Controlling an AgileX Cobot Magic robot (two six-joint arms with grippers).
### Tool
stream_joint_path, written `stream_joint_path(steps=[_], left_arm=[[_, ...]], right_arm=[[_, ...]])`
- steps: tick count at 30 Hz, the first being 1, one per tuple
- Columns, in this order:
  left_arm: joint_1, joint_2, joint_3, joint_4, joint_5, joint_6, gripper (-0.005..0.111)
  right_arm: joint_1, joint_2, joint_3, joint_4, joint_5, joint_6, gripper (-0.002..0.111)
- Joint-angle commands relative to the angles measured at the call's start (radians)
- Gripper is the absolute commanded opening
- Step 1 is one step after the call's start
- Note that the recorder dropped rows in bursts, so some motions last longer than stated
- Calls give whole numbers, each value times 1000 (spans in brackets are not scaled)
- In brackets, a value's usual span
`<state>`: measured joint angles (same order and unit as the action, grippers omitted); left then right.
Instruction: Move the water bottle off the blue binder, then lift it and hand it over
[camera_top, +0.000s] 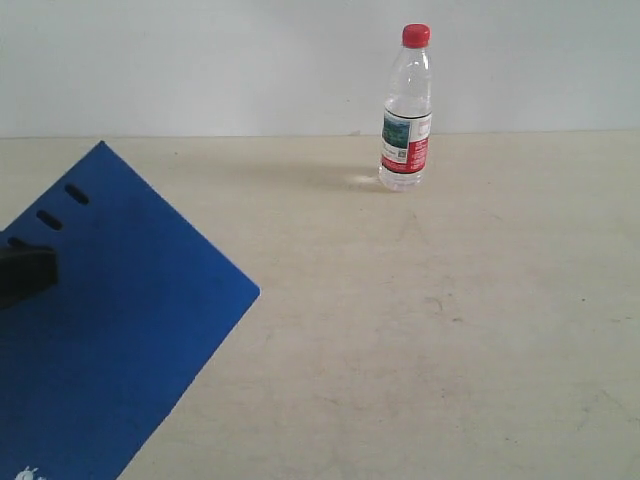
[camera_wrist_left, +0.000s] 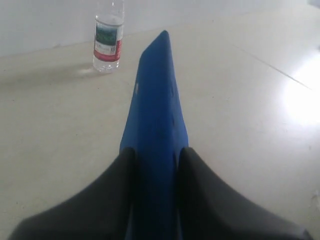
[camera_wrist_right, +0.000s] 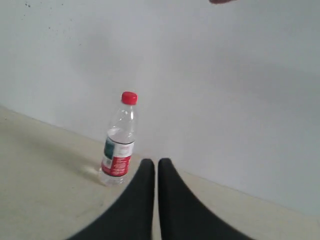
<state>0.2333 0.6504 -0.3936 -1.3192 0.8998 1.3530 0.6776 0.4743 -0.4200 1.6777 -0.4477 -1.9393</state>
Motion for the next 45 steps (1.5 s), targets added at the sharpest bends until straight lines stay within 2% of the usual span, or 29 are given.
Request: stream_joint_path(steps=[1, 3, 6, 8, 11, 14, 18, 26, 30, 32, 35, 38, 45], left_arm=[[1, 64, -1, -252, 3, 117, 5], [1, 113, -1, -331, 32, 180, 5], [-1, 196, -1, -382, 87, 244, 5], [-20, 241, -1, -404, 127, 272, 5], [-85, 301, -14, -425, 154, 342, 5], [-167, 352, -85, -425, 124, 350, 5], [-275, 419, -256, -425, 105, 356, 5], [-549, 619, -597, -425, -52, 351, 5], [-658, 717, -774, -425, -188, 356, 5], [-681, 751, -848, -425, -225, 370, 5], [-709, 819, -984, -425, -195, 366, 5], [-744, 871, -1065, -425, -193, 366, 5], [-780, 932, -1099, -425, -226, 366, 5]], right_arm=[[1, 8, 41, 67, 158, -77, 0], [1, 31, 79, 67, 309, -113, 0], [1, 82, 130, 67, 437, -110, 0], [1, 110, 152, 67, 421, -90, 0], [1, 134, 164, 67, 330, -20, 0], [1, 136, 164, 67, 262, 28, 0], [1, 136, 164, 67, 250, 31, 0], [1, 136, 164, 67, 250, 72, 0], [1, 136, 164, 67, 250, 74, 0], [1, 136, 164, 67, 250, 101, 0], [1, 136, 164, 67, 250, 157, 0], [1, 136, 164, 67, 250, 168, 0], [1, 136, 164, 67, 252, 170, 0]])
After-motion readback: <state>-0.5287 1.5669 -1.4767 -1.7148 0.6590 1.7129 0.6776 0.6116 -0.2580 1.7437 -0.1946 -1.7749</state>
